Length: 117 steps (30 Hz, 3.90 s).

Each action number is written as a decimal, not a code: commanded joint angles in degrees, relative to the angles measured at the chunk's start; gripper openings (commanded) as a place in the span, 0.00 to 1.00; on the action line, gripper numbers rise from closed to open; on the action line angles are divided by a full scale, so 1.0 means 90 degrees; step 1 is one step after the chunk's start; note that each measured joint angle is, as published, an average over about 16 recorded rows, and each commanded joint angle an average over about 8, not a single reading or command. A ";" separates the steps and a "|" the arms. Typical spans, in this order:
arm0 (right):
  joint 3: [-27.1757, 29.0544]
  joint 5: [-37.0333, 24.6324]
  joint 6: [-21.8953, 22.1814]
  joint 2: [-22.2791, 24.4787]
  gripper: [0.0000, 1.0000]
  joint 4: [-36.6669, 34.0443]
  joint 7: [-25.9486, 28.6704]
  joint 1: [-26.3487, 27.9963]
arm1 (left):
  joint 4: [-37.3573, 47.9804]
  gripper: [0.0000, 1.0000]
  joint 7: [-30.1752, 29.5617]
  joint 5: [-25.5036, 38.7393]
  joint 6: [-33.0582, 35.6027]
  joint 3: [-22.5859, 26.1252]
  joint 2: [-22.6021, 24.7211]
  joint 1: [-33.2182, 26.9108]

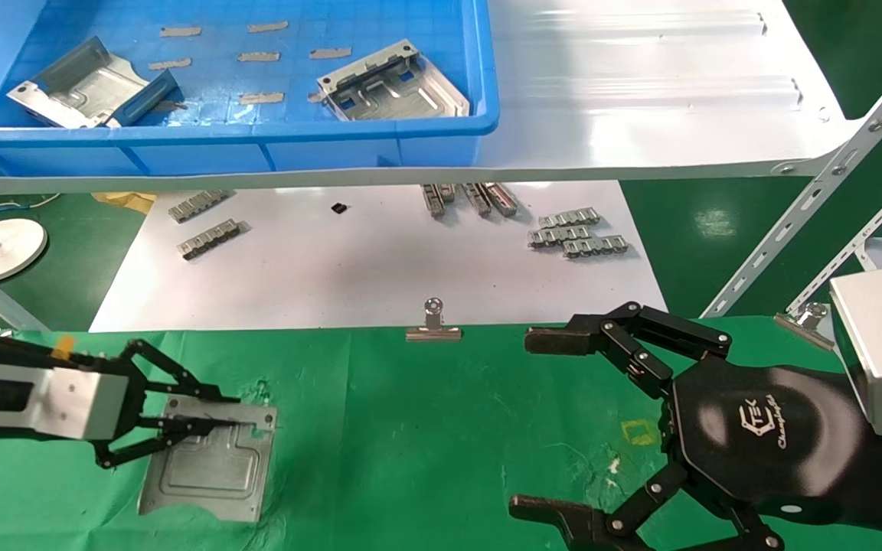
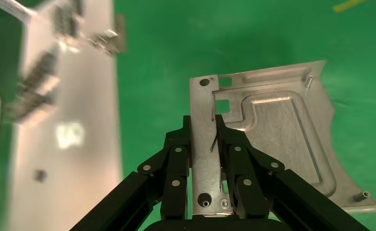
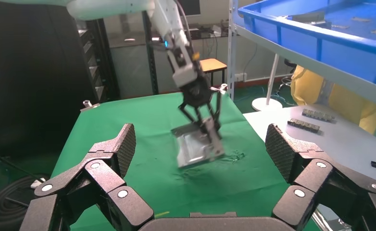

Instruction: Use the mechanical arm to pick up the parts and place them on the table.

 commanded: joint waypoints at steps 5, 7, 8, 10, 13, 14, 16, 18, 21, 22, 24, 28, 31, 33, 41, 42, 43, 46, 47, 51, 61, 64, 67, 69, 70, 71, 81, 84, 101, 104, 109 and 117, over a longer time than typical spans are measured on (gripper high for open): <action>-0.0002 0.0001 0.0001 0.0001 1.00 0.0000 -0.0001 0.0000 | 0.0452 1.00 0.0241 0.0164 -0.0344 0.0109 0.0162 0.0170; -0.0003 0.0002 0.0001 0.0001 1.00 0.0000 -0.0001 0.0001 | 0.0553 1.00 0.0267 0.0175 -0.0448 0.0102 0.0208 0.0179; -0.0003 0.0002 0.0001 0.0001 1.00 0.0000 -0.0001 0.0001 | 0.0597 1.00 0.0286 0.0181 -0.0490 0.0099 0.0226 0.0179; -0.0004 0.0002 0.0002 0.0001 1.00 0.0000 -0.0002 0.0001 | 0.0661 1.00 0.0334 0.0193 -0.0521 0.0098 0.0256 0.0163; -0.0004 0.0003 0.0002 0.0002 1.00 0.0000 -0.0002 0.0001 | 0.0727 1.00 0.0427 0.0220 -0.0455 0.0113 0.0292 0.0115; -0.0005 0.0003 0.0002 0.0002 1.00 0.0000 -0.0002 0.0001 | 0.0751 1.00 0.0453 0.0226 -0.0421 0.0118 0.0303 0.0095; -0.0005 0.0004 0.0002 0.0002 1.00 0.0000 -0.0003 0.0001 | 0.0806 1.00 0.0481 0.0209 -0.0318 0.0120 0.0327 0.0057; -0.0006 0.0004 0.0003 0.0002 1.00 0.0000 -0.0003 0.0001 | 0.0876 1.00 0.0480 0.0155 -0.0188 0.0106 0.0344 0.0029; -0.0007 0.0005 0.0003 0.0003 1.00 0.0000 -0.0003 0.0002 | 0.1036 1.00 0.0373 -0.0047 0.0038 0.0044 0.0365 0.0033; -0.0007 0.0005 0.0003 0.0003 1.00 0.0000 -0.0004 0.0002 | 0.1102 1.00 0.0293 -0.0172 0.0122 0.0007 0.0370 0.0058; -0.0008 0.0005 0.0003 0.0003 1.00 0.0000 -0.0004 0.0002 | 0.1235 1.00 0.0094 -0.0476 0.0268 -0.0072 0.0372 0.0138; -0.0008 0.0006 0.0004 0.0004 1.00 0.0000 -0.0005 0.0001 | 0.1456 1.00 -0.0338 -0.1058 0.0422 -0.0204 0.0371 0.0341; -0.0009 0.0006 0.0005 0.0004 1.00 -0.0001 -0.0005 0.0001 | 0.1541 1.00 -0.0515 -0.1323 0.0451 -0.0247 0.0361 0.0460; -0.0008 0.0006 0.0006 0.0005 1.00 -0.0001 -0.0006 0.0000 | 0.1573 1.00 -0.0565 -0.1407 0.0465 -0.0258 0.0358 0.0501; -0.0009 0.0008 0.0006 0.0005 1.00 -0.0001 -0.0005 0.0001 | 0.1488 1.00 -0.0479 -0.1315 0.0443 -0.0263 0.0349 0.0468; -0.0009 0.0008 0.0006 0.0005 1.00 -0.0002 -0.0005 0.0001 | 0.1456 1.00 -0.0494 -0.1312 0.0438 -0.0277 0.0344 0.0478; -0.0009 0.0008 0.0006 0.0004 1.00 -0.0002 -0.0006 0.0001 | 0.1412 1.00 -0.0522 -0.1314 0.0432 -0.0301 0.0337 0.0497; -0.0010 0.0008 0.0006 0.0004 1.00 -0.0003 -0.0006 0.0002 | 0.1228 1.00 -0.0678 -0.1377 0.0412 -0.0417 0.0303 0.0609; -0.0010 0.0008 0.0005 0.0004 1.00 -0.0004 -0.0007 0.0002 | 0.1144 1.00 -0.0745 -0.1400 0.0402 -0.0467 0.0288 0.0657; -0.0012 0.0009 0.0005 0.0004 1.00 -0.0005 -0.0008 0.0003 | 0.0764 1.00 -0.1051 -0.1508 0.0359 -0.0696 0.0222 0.0872; -0.0015 0.0011 0.0005 0.0005 1.00 -0.0006 -0.0009 0.0005 | -0.0206 1.00 -0.1831 -0.1782 0.0247 -0.1279 0.0051 0.1420; -0.0016 0.0011 0.0006 0.0006 1.00 -0.0006 -0.0010 0.0005 | -0.0496 1.00 -0.2065 -0.1865 0.0213 -0.1454 0.0000 0.1584; -0.0017 0.0012 0.0006 0.0006 1.00 -0.0006 -0.0010 0.0005 | -0.0787 1.00 -0.2298 -0.1947 0.0180 -0.1629 -0.0050 0.1749; -0.0018 0.0012 0.0006 0.0006 1.00 -0.0006 -0.0011 0.0005 | -0.0980 1.00 -0.2454 -0.2001 0.0157 -0.1745 -0.0084 0.1858; -0.0018 0.0013 0.0006 0.0006 1.00 -0.0006 -0.0011 0.0005 | -0.1078 1.00 -0.2533 -0.2029 0.0146 -0.1804 -0.0102 0.1914; -0.0018 0.0013 0.0006 0.0007 1.00 -0.0006 -0.0011 0.0005 | -0.1176 1.00 -0.2612 -0.2057 0.0135 -0.1863 -0.0119 0.1969; -0.0021 0.0015 0.0008 0.0008 1.00 -0.0006 -0.0012 0.0006 | -0.2145 1.00 -0.3391 -0.2331 0.0023 -0.2445 -0.0289 0.2517; -0.0022 0.0015 0.0008 0.0008 1.00 -0.0006 -0.0013 0.0006 | -0.2436 1.00 -0.3625 -0.2413 -0.0011 -0.2620 -0.0340 0.2681; -0.0027 0.0019 0.0010 0.0010 1.00 -0.0006 -0.0015 0.0007 | -0.4056 1.00 -0.4928 -0.2871 -0.0198 -0.3594 -0.0624 0.3598; -0.0027 0.0020 0.0011 0.0010 1.00 -0.0007 -0.0016 0.0007 | -0.4288 1.00 -0.5103 -0.2937 -0.0220 -0.3733 -0.0663 0.3727; -0.0027 0.0021 0.0013 0.0011 1.00 -0.0008 -0.0016 0.0006 | -0.4472 1.00 -0.5211 -0.2996 -0.0241 -0.3845 -0.0695 0.3831; -0.0027 0.0021 0.0013 0.0011 1.00 -0.0008 -0.0016 0.0006 | -0.4394 1.00 -0.5162 -0.2983 -0.0241 -0.3801 -0.0687 0.3795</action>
